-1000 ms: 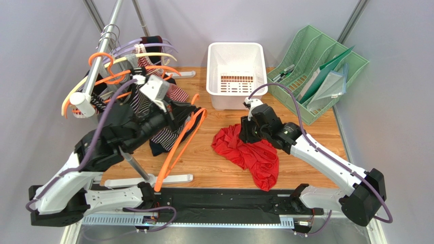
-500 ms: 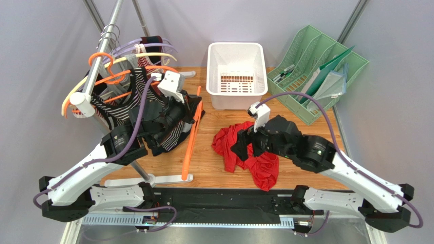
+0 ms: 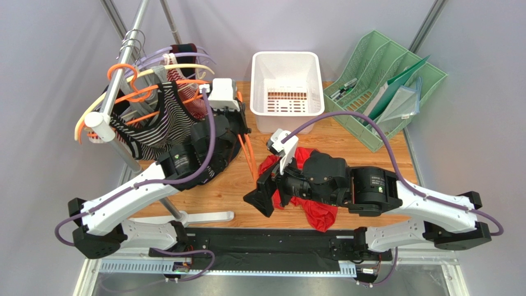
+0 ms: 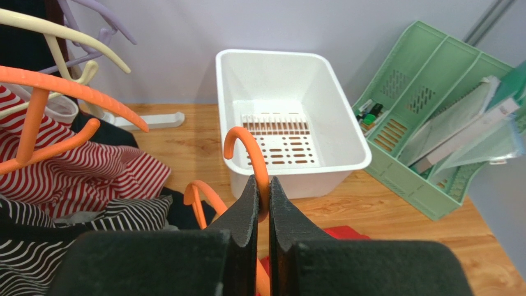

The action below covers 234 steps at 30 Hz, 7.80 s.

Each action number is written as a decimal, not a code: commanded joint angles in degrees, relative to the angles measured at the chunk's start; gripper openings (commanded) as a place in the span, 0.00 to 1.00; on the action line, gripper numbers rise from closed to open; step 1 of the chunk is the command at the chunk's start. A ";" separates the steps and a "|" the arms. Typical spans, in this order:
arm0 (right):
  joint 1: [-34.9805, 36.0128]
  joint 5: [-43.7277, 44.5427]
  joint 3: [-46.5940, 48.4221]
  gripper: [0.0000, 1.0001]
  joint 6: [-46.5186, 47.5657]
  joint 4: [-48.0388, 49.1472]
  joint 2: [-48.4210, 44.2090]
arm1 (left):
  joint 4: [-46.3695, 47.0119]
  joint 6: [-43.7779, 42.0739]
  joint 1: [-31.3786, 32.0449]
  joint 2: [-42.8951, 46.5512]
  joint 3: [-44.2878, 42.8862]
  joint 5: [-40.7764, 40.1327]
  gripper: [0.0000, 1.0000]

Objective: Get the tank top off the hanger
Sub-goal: Place the hanger at the clothesline.

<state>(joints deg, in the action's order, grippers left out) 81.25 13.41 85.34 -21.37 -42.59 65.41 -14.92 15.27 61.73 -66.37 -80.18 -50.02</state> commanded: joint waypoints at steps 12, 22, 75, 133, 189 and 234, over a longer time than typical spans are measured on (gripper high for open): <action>1.19 23.49 3.34 0.67 0.88 3.21 8.59 | 2.88 0.64 0.93 -1.40 -2.87 -8.25 0.00; 1.19 30.62 -1.31 0.15 -0.25 6.29 7.20 | 1.82 2.13 1.46 -0.25 -2.08 -8.43 0.00; -52.86 -51.27 53.86 0.00 32.54 12.43 45.84 | -30.34 19.19 1.46 60.92 27.27 52.31 0.68; -48.82 -55.94 58.37 0.00 17.40 44.53 61.08 | -15.15 5.65 1.46 22.44 -1.96 58.30 0.60; -55.94 -63.77 20.40 0.00 15.30 40.48 29.34 | -16.55 45.55 -28.95 -22.40 -40.23 38.50 0.47; -56.12 -4.89 -7.80 0.93 8.28 26.16 -6.75 | -5.39 57.50 -28.86 -31.37 -43.13 25.80 0.00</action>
<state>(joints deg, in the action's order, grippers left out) 25.19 -0.03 84.31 -7.97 -14.20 68.75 -24.23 69.01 32.97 -98.61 -122.41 -15.07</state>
